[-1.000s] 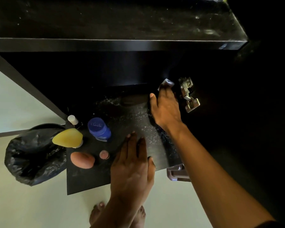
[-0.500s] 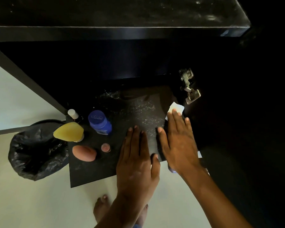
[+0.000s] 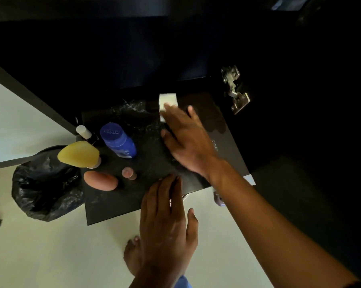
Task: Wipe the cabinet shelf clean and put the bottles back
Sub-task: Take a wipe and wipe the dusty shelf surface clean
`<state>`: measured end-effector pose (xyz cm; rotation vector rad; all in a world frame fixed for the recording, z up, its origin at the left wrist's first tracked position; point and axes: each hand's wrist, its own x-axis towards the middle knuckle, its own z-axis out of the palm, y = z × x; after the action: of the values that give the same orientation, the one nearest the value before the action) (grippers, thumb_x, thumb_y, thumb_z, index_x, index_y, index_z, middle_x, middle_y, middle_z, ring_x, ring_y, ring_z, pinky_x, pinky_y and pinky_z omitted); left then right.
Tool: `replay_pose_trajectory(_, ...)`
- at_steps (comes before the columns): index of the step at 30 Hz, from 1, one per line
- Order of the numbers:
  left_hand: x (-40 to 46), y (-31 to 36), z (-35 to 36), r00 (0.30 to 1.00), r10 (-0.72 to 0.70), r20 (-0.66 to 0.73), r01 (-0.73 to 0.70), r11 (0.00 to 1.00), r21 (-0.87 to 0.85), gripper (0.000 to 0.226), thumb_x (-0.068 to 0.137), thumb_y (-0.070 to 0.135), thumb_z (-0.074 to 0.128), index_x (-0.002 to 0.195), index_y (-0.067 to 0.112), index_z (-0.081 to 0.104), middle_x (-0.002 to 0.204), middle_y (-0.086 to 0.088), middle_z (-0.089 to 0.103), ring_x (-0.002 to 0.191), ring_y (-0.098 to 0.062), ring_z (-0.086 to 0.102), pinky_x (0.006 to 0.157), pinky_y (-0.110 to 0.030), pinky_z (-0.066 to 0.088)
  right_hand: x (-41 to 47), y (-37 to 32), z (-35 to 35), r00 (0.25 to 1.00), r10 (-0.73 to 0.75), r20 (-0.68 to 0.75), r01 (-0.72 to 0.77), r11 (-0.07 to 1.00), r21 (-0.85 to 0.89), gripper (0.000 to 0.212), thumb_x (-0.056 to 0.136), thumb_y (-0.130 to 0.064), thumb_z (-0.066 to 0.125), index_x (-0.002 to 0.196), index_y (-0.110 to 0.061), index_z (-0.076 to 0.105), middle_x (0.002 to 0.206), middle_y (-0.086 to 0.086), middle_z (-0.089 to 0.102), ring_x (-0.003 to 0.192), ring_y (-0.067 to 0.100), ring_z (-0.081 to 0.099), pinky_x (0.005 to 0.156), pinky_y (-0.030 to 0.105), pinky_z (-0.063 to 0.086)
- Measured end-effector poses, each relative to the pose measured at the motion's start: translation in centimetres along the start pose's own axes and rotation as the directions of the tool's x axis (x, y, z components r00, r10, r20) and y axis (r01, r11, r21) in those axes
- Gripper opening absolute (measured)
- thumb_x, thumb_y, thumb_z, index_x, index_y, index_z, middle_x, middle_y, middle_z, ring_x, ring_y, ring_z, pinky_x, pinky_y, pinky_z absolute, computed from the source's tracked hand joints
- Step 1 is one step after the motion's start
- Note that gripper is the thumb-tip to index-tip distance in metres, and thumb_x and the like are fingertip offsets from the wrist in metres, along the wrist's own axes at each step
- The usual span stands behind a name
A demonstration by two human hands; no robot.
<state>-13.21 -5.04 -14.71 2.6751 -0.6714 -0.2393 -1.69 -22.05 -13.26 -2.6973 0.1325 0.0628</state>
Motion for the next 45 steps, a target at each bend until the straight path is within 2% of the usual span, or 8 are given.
replay_pose_trajectory(3, -0.2, -0.3, -0.1, 1.0, 0.017, 0.018, -0.016, 1.0, -0.019, 0.085, 0.072, 0.034, 0.087, 0.148, 0.011, 0.056, 0.15, -0.01, 0.056, 0.137, -0.032, 0.052, 0.107, -0.049, 0.052, -5.1, -1.1, -0.2, 0.999, -0.029, 0.019, 0.029, 1.0, -0.001, 0.055, 0.109, -0.038, 0.035, 0.157, -0.013, 0.042, 0.167, 0.003, 0.035, 0.157, 0.014, 0.026, 0.132, 0.038, -0.001)
replay_pose_trajectory(6, -0.1, -0.3, -0.2, 0.999, 0.021, 0.049, -0.02, 1.0, -0.019, 0.092, 0.071, 0.036, 0.088, 0.152, 0.012, 0.051, 0.154, -0.01, 0.052, 0.14, -0.033, 0.05, 0.108, -0.05, 0.053, -7.9, 0.2, -0.4, 0.994, 0.105, -0.016, -0.106, 0.987, -0.119, 0.058, 0.11, -0.043, 0.024, 0.16, -0.017, 0.036, 0.169, 0.003, 0.032, 0.158, 0.015, 0.021, 0.131, 0.036, -0.003)
replay_pose_trajectory(11, -0.1, -0.5, 0.0, 0.998, 0.019, 0.058, -0.02, 1.0, 0.014, 0.095, 0.073, 0.039, 0.087, 0.155, 0.013, 0.048, 0.156, -0.009, 0.051, 0.143, -0.031, 0.048, 0.112, -0.046, 0.049, -3.5, 3.5, -0.8, 0.961, 0.25, -0.116, -0.266, 0.953, -0.148, 0.066, 0.107, -0.048, 0.022, 0.163, -0.014, 0.026, 0.172, 0.007, 0.023, 0.16, 0.017, 0.014, 0.132, 0.041, 0.0)
replay_pose_trajectory(19, -0.1, -0.9, 1.0, 0.995, 0.057, -0.082, -0.052, 0.997, 0.063, 0.089, 0.069, 0.028, 0.09, 0.149, 0.007, 0.056, 0.15, -0.011, 0.058, 0.138, -0.031, 0.049, 0.111, -0.048, 0.048, -4.5, 0.3, -0.3, 0.999, 0.035, 0.019, -0.034, 0.998, -0.051, 0.061, 0.108, -0.047, 0.027, 0.16, -0.016, 0.036, 0.17, 0.001, 0.029, 0.159, 0.01, 0.016, 0.129, 0.029, -0.009)
replay_pose_trajectory(26, -0.3, -0.8, 1.0, 0.998, 0.04, -0.041, -0.038, 0.998, 0.056, 0.095, 0.069, 0.032, 0.09, 0.153, 0.009, 0.052, 0.153, -0.01, 0.055, 0.14, -0.03, 0.048, 0.117, -0.044, 0.041, -5.4, 3.4, -1.3, 0.95, 0.289, -0.118, -0.305, 0.938, -0.164, 0.066, 0.108, -0.048, 0.015, 0.161, -0.013, 0.032, 0.17, 0.006, 0.03, 0.159, 0.015, 0.019, 0.132, 0.038, 0.006)
replay_pose_trajectory(34, -0.5, -0.4, 0.9, 0.995, 0.051, -0.091, -0.044, 0.996, 0.075, 0.091, 0.074, 0.033, 0.087, 0.153, 0.006, 0.05, 0.154, -0.013, 0.053, 0.143, -0.029, 0.041, 0.117, -0.046, 0.042, -4.5, 1.0, -0.3, 0.993, 0.112, -0.023, -0.114, 0.984, -0.139, 0.06, 0.111, -0.045, 0.025, 0.161, -0.014, 0.033, 0.171, 0.006, 0.027, 0.16, 0.016, 0.017, 0.131, 0.034, -0.002)
replay_pose_trajectory(41, -0.6, -0.4, 0.8, 0.996, 0.027, -0.081, -0.021, 0.997, 0.068, 0.092, 0.074, 0.033, 0.086, 0.155, 0.009, 0.047, 0.154, -0.013, 0.053, 0.143, -0.027, 0.041, 0.116, -0.045, 0.042, -9.7, 2.1, -1.6, 0.931, 0.356, -0.08, -0.362, 0.872, -0.329, 0.07, 0.108, -0.054, 0.011, 0.161, -0.014, 0.033, 0.169, 0.008, 0.031, 0.159, 0.018, 0.022, 0.131, 0.035, 0.003)
replay_pose_trajectory(45, -0.6, -0.3, 0.9, 0.995, 0.02, -0.093, -0.014, 0.998, 0.06, 0.091, 0.076, 0.033, 0.085, 0.155, 0.009, 0.047, 0.154, -0.012, 0.053, 0.144, -0.027, 0.039, 0.12, -0.041, 0.037, -7.8, 2.2, -0.9, 0.938, 0.344, -0.05, -0.342, 0.887, -0.309, 0.074, 0.105, -0.057, 0.007, 0.164, -0.015, 0.024, 0.172, 0.007, 0.021, 0.161, 0.021, 0.014, 0.13, 0.034, -0.001)
